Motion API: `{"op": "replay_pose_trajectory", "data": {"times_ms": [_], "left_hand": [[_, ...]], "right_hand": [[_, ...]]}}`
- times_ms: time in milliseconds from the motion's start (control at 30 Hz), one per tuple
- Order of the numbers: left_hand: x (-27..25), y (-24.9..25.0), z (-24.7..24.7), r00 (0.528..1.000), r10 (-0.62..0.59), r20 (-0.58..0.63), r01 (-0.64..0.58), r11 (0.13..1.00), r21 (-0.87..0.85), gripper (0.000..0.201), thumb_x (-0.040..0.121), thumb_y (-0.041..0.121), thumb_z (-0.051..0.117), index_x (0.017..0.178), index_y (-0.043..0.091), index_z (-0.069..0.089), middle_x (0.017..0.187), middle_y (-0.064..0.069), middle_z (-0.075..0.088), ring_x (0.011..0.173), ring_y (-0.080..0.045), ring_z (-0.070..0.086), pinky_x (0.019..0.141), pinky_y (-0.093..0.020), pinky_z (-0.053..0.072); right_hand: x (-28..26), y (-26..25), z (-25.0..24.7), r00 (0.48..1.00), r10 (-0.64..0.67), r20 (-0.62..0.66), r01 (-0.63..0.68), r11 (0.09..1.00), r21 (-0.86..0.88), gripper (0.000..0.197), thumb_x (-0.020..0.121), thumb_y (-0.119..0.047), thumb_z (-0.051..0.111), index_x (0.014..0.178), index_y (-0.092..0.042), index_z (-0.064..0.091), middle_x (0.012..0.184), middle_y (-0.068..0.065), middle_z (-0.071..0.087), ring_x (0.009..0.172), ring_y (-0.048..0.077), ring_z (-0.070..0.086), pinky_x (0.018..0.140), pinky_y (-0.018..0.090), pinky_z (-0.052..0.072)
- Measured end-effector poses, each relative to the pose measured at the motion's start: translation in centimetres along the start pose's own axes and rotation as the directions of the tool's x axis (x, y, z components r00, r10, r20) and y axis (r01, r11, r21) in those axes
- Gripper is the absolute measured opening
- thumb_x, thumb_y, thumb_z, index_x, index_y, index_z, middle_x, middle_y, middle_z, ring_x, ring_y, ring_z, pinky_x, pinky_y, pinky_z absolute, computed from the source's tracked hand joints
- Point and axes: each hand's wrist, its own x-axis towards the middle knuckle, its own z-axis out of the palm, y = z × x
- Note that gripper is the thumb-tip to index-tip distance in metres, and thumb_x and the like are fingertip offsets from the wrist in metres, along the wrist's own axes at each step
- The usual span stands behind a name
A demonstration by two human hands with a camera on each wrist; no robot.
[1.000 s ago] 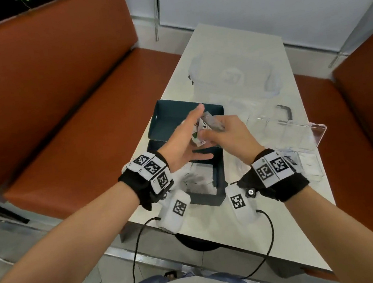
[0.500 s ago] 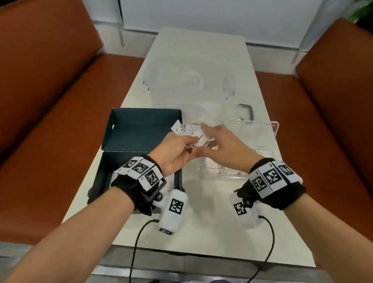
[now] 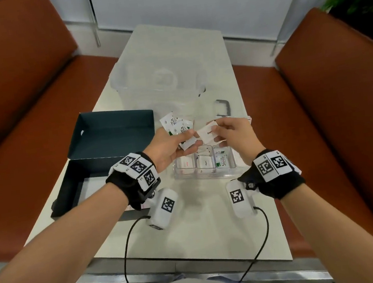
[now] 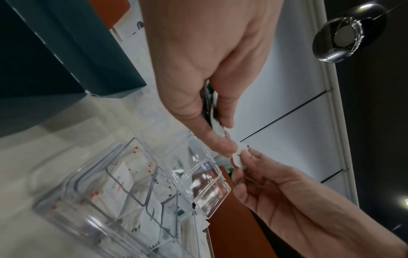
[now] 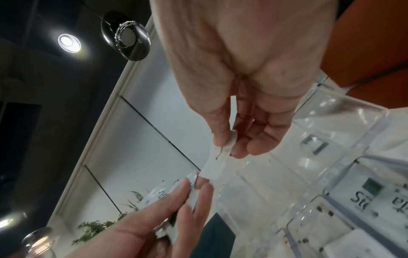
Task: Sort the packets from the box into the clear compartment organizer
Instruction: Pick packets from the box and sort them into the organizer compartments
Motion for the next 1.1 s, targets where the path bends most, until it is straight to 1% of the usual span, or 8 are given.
{"op": "replay_pose_trajectory", "data": {"times_ms": [133, 267, 367, 400, 467, 667, 933, 1100], "left_hand": [[0.2, 0.0, -0.2, 1.000, 0.012, -0.004, -0.012, 1.000, 0.011, 0.021, 0.094, 0.002, 0.059, 0.114, 0.000, 0.056, 0.104, -0.020, 0.069, 0.088, -0.031, 0.072, 0.063, -0.027, 0.058], [0.2, -0.4, -0.6, 1.000, 0.020, -0.021, -0.019, 1.000, 0.017, 0.018, 0.094, 0.002, 0.060, 0.112, 0.001, 0.056, 0.102, -0.019, 0.069, 0.086, -0.030, 0.073, 0.064, -0.027, 0.058], [0.0, -0.5, -1.1, 0.999, 0.008, -0.033, -0.008, 1.000, 0.013, 0.015, 0.093, 0.003, 0.061, 0.108, 0.003, 0.058, 0.102, -0.018, 0.070, 0.085, -0.030, 0.073, 0.064, -0.027, 0.059], [-0.1, -0.6, -1.2, 0.999, 0.004, -0.036, -0.004, 1.000, 0.007, 0.015, 0.093, 0.003, 0.061, 0.108, 0.003, 0.058, 0.101, -0.018, 0.071, 0.085, -0.029, 0.073, 0.065, -0.027, 0.059], [-0.2, -0.6, -1.4, 0.999, -0.006, -0.042, 0.005, 1.000, -0.017, 0.017, 0.093, 0.003, 0.061, 0.110, 0.003, 0.057, 0.100, -0.017, 0.071, 0.086, -0.029, 0.073, 0.067, -0.029, 0.060], [-0.7, -0.8, -1.7, 0.999, -0.019, -0.049, 0.017, 0.999, -0.051, 0.019, 0.093, 0.003, 0.060, 0.111, 0.002, 0.055, 0.100, -0.016, 0.071, 0.087, -0.030, 0.073, 0.071, -0.031, 0.061], [-1.1, -0.8, -2.0, 0.998, -0.030, -0.055, 0.027, 0.998, -0.052, 0.010, 0.093, 0.001, 0.060, 0.103, 0.005, 0.057, 0.096, -0.016, 0.071, 0.083, -0.028, 0.073, 0.064, -0.028, 0.060], [-1.1, -0.7, -2.2, 0.996, -0.063, -0.060, 0.057, 0.994, -0.098, 0.016, 0.092, 0.003, 0.061, 0.107, 0.005, 0.056, 0.096, -0.015, 0.072, 0.082, -0.027, 0.074, 0.063, -0.028, 0.060]], "right_hand": [[1.4, 0.9, -1.0, 1.000, 0.009, 0.013, -0.006, 0.978, -0.208, 0.025, 0.090, 0.000, 0.054, 0.106, -0.013, 0.069, 0.077, 0.000, 0.066, 0.067, 0.011, 0.061, 0.060, 0.019, 0.050], [2.0, 1.7, 0.1, 0.995, 0.038, 0.097, 0.013, 0.877, -0.481, 0.015, 0.087, -0.003, 0.060, 0.098, -0.011, 0.065, 0.088, 0.010, 0.068, 0.075, 0.017, 0.061, 0.054, 0.016, 0.041], [2.1, 2.3, 1.2, 0.984, 0.092, 0.151, 0.022, 0.783, -0.622, 0.012, 0.088, -0.006, 0.061, 0.096, -0.012, 0.066, 0.101, 0.011, 0.065, 0.085, 0.022, 0.061, 0.074, 0.030, 0.052], [2.1, 2.5, 1.5, 0.983, 0.108, 0.147, 0.012, 0.768, -0.641, 0.012, 0.088, -0.006, 0.060, 0.096, -0.012, 0.066, 0.103, 0.011, 0.064, 0.091, 0.024, 0.062, 0.084, 0.039, 0.052], [2.0, 3.1, 2.0, 0.983, 0.129, 0.131, -0.013, 0.760, -0.650, 0.014, 0.088, -0.004, 0.058, 0.095, -0.013, 0.065, 0.102, 0.010, 0.065, 0.093, 0.027, 0.063, 0.091, 0.046, 0.050], [1.9, 4.1, 3.1, 0.988, 0.116, 0.099, -0.019, 0.740, -0.673, 0.013, 0.087, -0.005, 0.057, 0.089, -0.015, 0.064, 0.096, 0.007, 0.064, 0.094, 0.027, 0.062, 0.091, 0.044, 0.049], [2.1, 5.1, 3.7, 0.987, 0.057, 0.147, 0.090, 0.568, -0.818, 0.021, 0.089, -0.010, 0.060, 0.108, -0.015, 0.068, 0.115, 0.008, 0.056, 0.110, 0.026, 0.054, 0.097, 0.043, 0.042], [1.9, 5.0, 4.2, 0.985, 0.052, 0.167, 0.124, 0.468, -0.875, 0.019, 0.089, -0.014, 0.058, 0.099, -0.025, 0.072, 0.104, -0.001, 0.067, 0.105, 0.024, 0.056, 0.095, 0.040, 0.033]]}}
